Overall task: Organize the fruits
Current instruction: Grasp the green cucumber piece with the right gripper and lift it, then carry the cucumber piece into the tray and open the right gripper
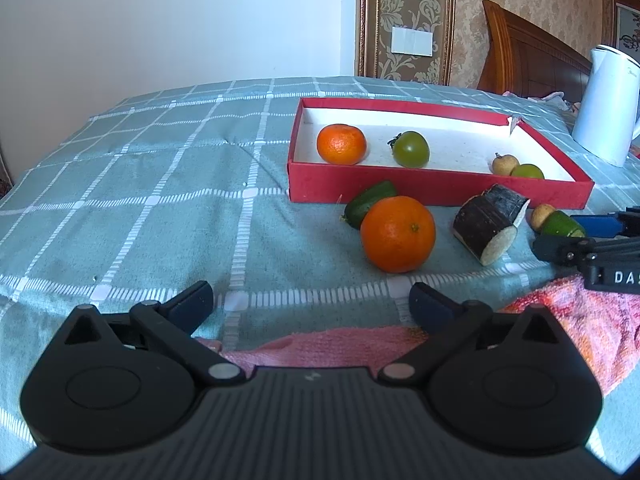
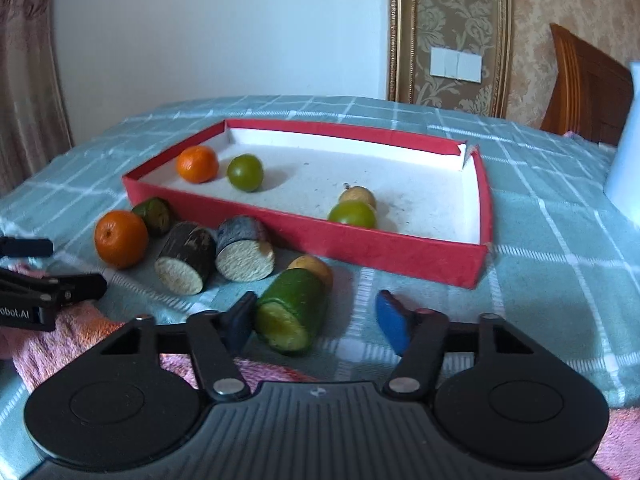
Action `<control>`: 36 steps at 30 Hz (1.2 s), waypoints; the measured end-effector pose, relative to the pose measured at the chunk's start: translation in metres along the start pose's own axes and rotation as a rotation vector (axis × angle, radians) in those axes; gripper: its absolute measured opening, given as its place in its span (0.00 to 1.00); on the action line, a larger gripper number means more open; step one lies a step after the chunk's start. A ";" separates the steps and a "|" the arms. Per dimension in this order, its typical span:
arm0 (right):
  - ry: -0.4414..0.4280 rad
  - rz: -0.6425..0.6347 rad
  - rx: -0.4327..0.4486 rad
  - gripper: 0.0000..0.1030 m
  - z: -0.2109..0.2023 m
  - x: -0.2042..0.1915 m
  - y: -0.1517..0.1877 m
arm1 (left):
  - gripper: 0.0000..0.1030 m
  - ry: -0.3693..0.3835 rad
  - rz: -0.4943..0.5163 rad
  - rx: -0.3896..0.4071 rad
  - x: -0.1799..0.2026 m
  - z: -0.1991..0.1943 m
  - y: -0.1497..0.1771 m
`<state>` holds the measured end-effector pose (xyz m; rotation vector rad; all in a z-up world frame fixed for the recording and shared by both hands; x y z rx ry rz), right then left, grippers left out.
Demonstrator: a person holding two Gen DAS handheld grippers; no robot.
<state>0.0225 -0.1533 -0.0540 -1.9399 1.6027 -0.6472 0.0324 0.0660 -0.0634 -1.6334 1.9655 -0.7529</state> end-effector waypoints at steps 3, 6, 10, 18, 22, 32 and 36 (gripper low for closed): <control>0.012 -0.026 0.007 0.48 -0.002 -0.006 0.001 | 1.00 0.000 0.000 0.000 0.000 0.000 0.000; -0.005 -0.038 0.010 0.36 -0.003 -0.010 0.001 | 1.00 0.001 0.001 0.001 0.000 0.000 0.000; -0.011 -0.030 0.012 0.35 -0.004 -0.010 0.001 | 1.00 0.002 0.001 0.001 0.000 0.000 0.000; -0.052 0.024 0.031 0.35 -0.013 0.000 0.006 | 1.00 0.002 0.002 0.002 0.000 -0.001 0.001; -0.044 0.032 0.057 0.35 -0.024 0.009 0.005 | 1.00 0.002 0.002 0.002 0.000 -0.001 0.001; 0.064 0.073 0.166 0.35 -0.041 0.047 -0.027 | 1.00 0.002 0.002 0.002 0.000 0.000 0.001; 0.098 0.079 0.153 0.35 -0.023 0.058 -0.043 | 1.00 0.002 0.002 0.002 0.000 0.000 0.001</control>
Point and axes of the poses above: each gripper's, at about its wrist camera, not at the fingertips, and z roughly the way its jaws point, x to its right, y to its underside, the point moved 2 cm from there along z, roughly the way its jaws point, and after that the axes turned 11 degrees about -x, right-handed, at the moved point
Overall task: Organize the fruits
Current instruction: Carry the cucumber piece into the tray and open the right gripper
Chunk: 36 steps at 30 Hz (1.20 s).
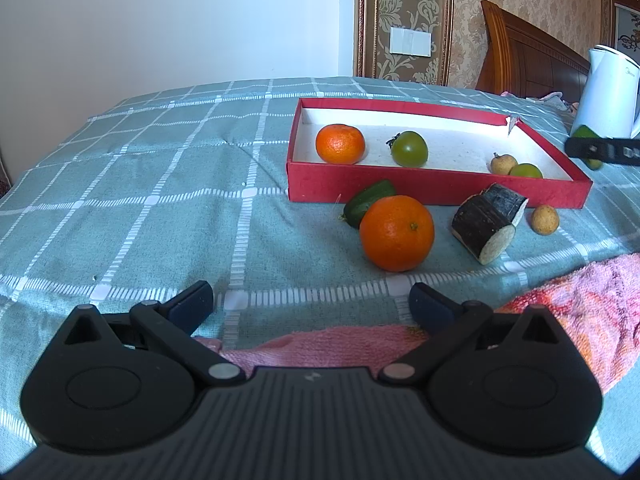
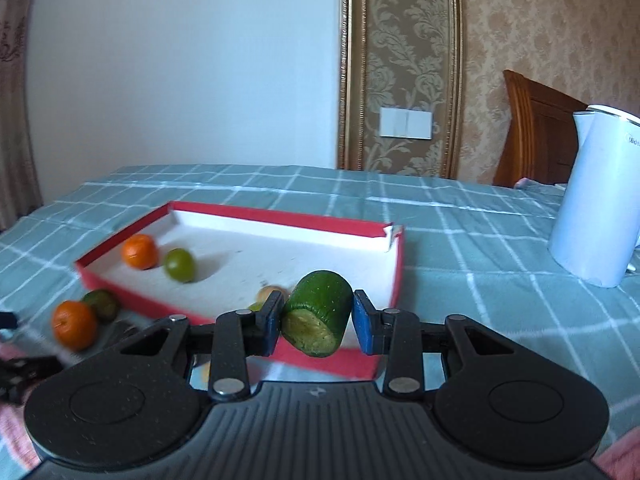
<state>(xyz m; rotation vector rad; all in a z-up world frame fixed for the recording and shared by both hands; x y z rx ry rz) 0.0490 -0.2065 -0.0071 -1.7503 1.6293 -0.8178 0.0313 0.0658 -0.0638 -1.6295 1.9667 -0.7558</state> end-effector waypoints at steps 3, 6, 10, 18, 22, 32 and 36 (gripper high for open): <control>0.018 -0.020 -0.010 0.35 0.019 0.000 -0.010 | 1.00 0.000 0.000 0.000 0.000 0.000 0.000; 0.037 -0.034 -0.030 0.35 0.037 -0.001 -0.019 | 1.00 0.000 0.000 0.000 0.000 0.000 0.000; 0.039 -0.027 -0.077 0.35 0.062 0.001 -0.028 | 1.00 0.000 0.000 0.000 0.000 0.000 0.000; 0.044 -0.007 -0.160 0.35 0.098 0.004 -0.037 | 1.00 0.000 0.000 0.000 0.000 0.000 0.000; 0.036 0.015 -0.194 0.35 0.105 0.006 -0.033 | 1.00 0.000 0.000 0.001 0.000 0.000 0.000; 0.062 -0.014 -0.188 0.50 0.102 0.004 -0.031 | 1.00 0.000 0.000 0.001 0.000 0.000 0.000; 0.059 -0.021 -0.149 0.67 0.090 0.000 -0.028 | 1.00 0.000 0.000 0.001 0.000 0.000 0.000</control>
Point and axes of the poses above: each gripper's, at about its wrist camera, not at the fingertips, and z roughly the way its jaws point, x to its right, y to its underside, the point moved 2 cm from there along z, roughly the way its jaws point, and after that the axes turned 11 degrees about -x, right-handed, at the moved point
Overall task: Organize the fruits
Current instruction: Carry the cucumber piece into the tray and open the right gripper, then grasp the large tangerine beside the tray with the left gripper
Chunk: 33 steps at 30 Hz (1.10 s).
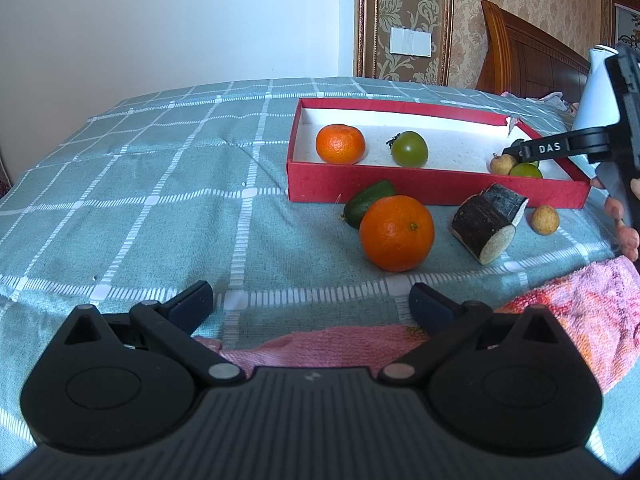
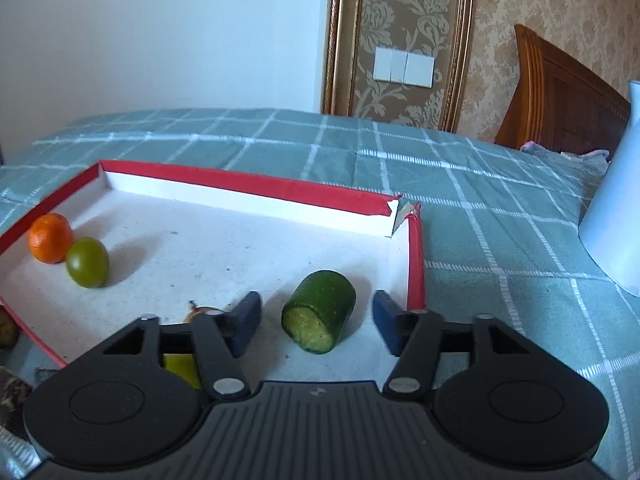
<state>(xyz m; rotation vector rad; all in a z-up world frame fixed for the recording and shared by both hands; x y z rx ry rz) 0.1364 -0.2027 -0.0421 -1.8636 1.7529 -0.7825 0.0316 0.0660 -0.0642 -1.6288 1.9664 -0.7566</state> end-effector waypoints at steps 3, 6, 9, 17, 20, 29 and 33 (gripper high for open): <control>0.024 -0.007 0.041 0.67 -0.013 -0.001 0.004 | 1.00 0.000 0.000 0.000 0.000 0.000 0.000; -0.010 0.019 0.067 0.67 -0.029 0.002 0.010 | 1.00 0.000 0.000 0.000 0.000 0.000 0.000; -0.049 0.053 0.087 0.67 -0.046 0.006 0.024 | 1.00 0.000 0.000 0.000 0.000 0.000 0.000; -0.081 0.086 0.089 0.67 -0.080 0.006 0.073 | 1.00 0.000 0.000 0.000 0.000 0.000 0.000; -0.080 0.090 0.041 0.67 -0.074 0.005 0.079 | 1.00 -0.001 0.000 0.000 0.000 0.000 0.000; -0.087 0.101 -0.016 0.71 -0.064 0.006 0.087 | 1.00 -0.001 0.000 0.001 0.000 0.000 0.000; -0.088 0.073 -0.029 0.80 -0.062 0.002 0.085 | 1.00 -0.017 -0.002 0.002 0.002 -0.001 0.000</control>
Point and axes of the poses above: each gripper's, at about its wrist camera, not at the fingertips, and z roughly the way its jaws point, x to its right, y to its underside, the point moved 2 cm from there along z, roughly the way its jaws point, and after that the axes turned 11 degrees about -x, right-handed, at the moved point
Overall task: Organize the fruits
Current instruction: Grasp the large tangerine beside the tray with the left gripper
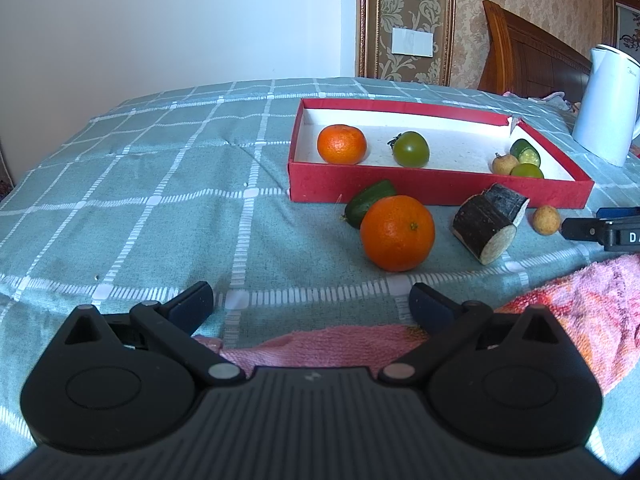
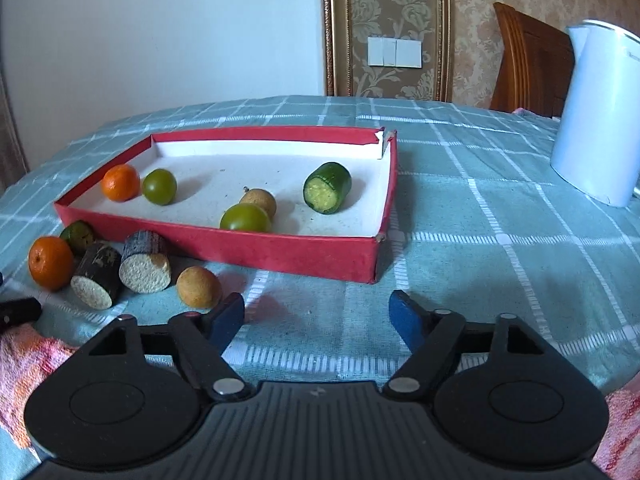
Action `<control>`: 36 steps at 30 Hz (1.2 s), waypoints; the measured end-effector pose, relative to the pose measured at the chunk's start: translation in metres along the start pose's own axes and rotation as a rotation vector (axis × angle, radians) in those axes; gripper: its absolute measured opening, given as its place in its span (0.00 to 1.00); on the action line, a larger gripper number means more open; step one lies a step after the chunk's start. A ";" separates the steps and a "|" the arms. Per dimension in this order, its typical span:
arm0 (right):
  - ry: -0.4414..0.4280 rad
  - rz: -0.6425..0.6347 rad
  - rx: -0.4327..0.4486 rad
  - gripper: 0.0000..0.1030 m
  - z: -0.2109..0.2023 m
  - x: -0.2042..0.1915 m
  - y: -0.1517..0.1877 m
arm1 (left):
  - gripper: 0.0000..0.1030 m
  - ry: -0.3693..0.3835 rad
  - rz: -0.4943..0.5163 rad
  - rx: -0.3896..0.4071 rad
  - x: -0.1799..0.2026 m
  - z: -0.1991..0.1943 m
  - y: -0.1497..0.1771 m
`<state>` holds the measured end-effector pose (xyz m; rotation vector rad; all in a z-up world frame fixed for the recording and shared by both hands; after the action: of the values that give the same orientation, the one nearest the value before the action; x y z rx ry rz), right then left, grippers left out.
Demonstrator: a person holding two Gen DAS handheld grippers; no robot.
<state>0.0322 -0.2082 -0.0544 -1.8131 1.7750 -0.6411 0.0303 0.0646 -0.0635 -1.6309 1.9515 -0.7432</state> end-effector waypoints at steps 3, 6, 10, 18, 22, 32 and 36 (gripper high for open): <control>-0.013 -0.005 -0.004 0.84 0.001 -0.001 0.000 | 1.00 -0.022 -0.017 0.015 0.004 -0.003 -0.001; -0.010 -0.023 -0.012 0.88 0.003 -0.004 -0.001 | 1.00 0.007 -0.031 0.037 0.011 -0.009 -0.006; -0.015 -0.029 -0.015 0.91 0.003 -0.005 0.000 | 1.00 0.007 -0.035 0.053 0.022 -0.010 -0.017; -0.014 -0.031 -0.016 0.91 0.003 -0.005 0.000 | 0.91 -0.042 0.020 0.047 0.042 0.003 -0.029; -0.013 -0.032 -0.016 0.92 0.003 -0.005 0.000 | 0.81 -0.028 0.023 0.026 0.043 0.009 -0.027; -0.011 -0.036 -0.018 0.92 0.004 -0.006 0.001 | 0.39 0.034 0.045 0.033 0.049 0.009 -0.024; -0.010 -0.036 -0.018 0.92 0.004 -0.006 0.001 | 0.39 0.045 0.032 0.034 0.047 0.009 -0.024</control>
<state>0.0344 -0.2017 -0.0579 -1.8611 1.7503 -0.6308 0.0453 0.0140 -0.0549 -1.5717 1.9805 -0.8028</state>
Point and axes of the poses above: each gripper's, at about its wrist camera, not at the fingertips, and z roughly the way its jaws point, x to its right, y to its underside, the point moved 2 cm from there along z, roughly the way its jaws point, and after that the axes turned 11 degrees about -x, right-handed, at the moved point
